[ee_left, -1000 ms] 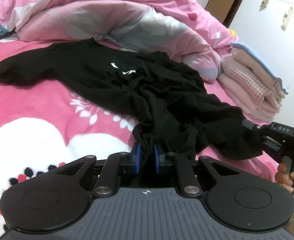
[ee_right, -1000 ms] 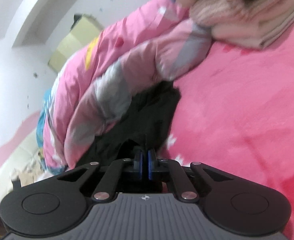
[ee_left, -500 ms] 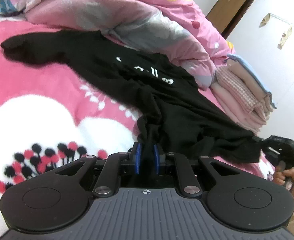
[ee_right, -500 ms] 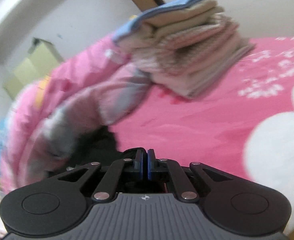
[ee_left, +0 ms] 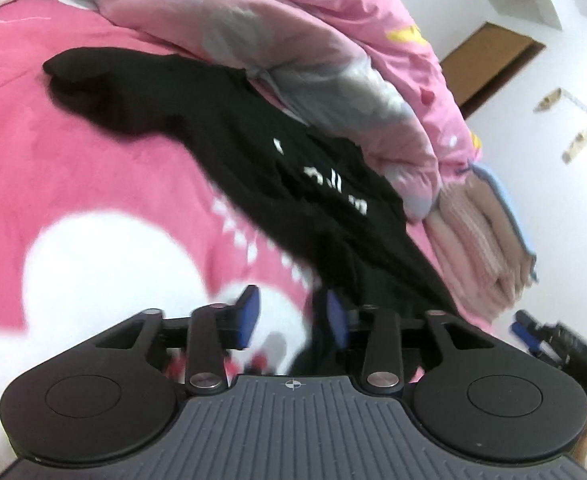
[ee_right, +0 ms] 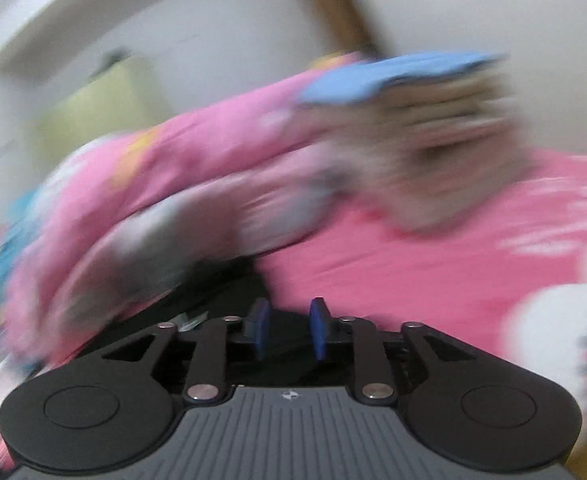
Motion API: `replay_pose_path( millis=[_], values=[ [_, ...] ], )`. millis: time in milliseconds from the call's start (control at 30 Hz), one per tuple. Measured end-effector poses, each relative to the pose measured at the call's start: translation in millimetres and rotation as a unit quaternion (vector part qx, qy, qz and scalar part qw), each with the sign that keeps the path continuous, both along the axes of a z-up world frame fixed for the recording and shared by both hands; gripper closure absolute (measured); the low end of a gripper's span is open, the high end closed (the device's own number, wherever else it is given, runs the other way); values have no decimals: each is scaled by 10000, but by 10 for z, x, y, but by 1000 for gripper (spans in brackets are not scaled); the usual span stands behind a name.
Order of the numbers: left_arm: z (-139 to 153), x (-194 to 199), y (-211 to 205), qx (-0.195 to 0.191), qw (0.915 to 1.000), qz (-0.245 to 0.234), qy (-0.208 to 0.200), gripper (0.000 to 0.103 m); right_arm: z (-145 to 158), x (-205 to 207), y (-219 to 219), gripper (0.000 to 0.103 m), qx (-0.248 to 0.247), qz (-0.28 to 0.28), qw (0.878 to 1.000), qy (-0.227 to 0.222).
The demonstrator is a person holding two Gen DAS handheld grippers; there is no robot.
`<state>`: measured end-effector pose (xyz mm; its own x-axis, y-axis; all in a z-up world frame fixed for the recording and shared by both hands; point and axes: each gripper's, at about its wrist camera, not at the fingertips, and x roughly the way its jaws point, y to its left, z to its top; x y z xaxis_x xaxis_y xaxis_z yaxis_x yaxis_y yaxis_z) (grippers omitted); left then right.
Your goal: Fold clothes
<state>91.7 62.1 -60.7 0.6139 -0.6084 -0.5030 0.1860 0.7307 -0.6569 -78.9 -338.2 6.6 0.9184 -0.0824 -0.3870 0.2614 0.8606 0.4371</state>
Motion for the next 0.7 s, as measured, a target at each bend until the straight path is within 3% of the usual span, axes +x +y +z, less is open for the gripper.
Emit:
replay_pose_path(
  millis=[33, 100, 233, 300, 333, 400, 467, 533, 567, 600, 633, 667, 700],
  values=[
    [15, 87, -2, -29, 10000, 49, 35, 43, -36, 73, 181, 69, 10, 493, 9988, 35],
    [11, 245, -6, 50, 9997, 211, 110, 39, -137, 213, 520, 69, -43, 1251, 9920, 129],
    [-13, 554, -14, 275, 9977, 569, 262, 39, -330, 391, 1173, 69, -367, 2554, 9656, 305],
    [-25, 709, -17, 388, 9959, 748, 338, 39, -413, 437, 1451, 66, -589, 3012, 9511, 341],
    [-31, 786, -19, 445, 9948, 837, 376, 40, -444, 464, 1542, 59, -668, 3125, 9467, 404],
    [-27, 886, -33, 555, 9934, 931, 381, 42, -498, 518, 1698, 58, -807, 3292, 9392, 552],
    [-28, 954, -63, 734, 9918, 995, 328, 53, -548, 547, 1832, 58, -992, 3418, 9323, 641],
    [-40, 1008, -75, 921, 9895, 1080, 278, 80, -590, 537, 1934, 58, -1247, 3481, 9269, 639],
    [-50, 1028, -66, 996, 9885, 1105, 265, 88, -611, 532, 1985, 62, -1373, 3512, 9240, 638],
    [-57, 1049, -51, 1049, 9880, 1106, 254, 96, -617, 512, 2011, 68, -1437, 3541, 9222, 600],
    [-58, 1064, -32, 1080, 9878, 1096, 232, 99, -619, 489, 2030, 87, -1484, 3569, 9206, 552],
    [-53, 1074, -7, 1109, 9874, 1109, 201, 101, -612, 477, 2021, 98, -1460, 3595, 9201, 531],
    [-39, 1083, 19, 1141, 9868, 1135, 162, 101, -604, 468, 2004, 101, -1418, 3620, 9199, 517]
  ],
)
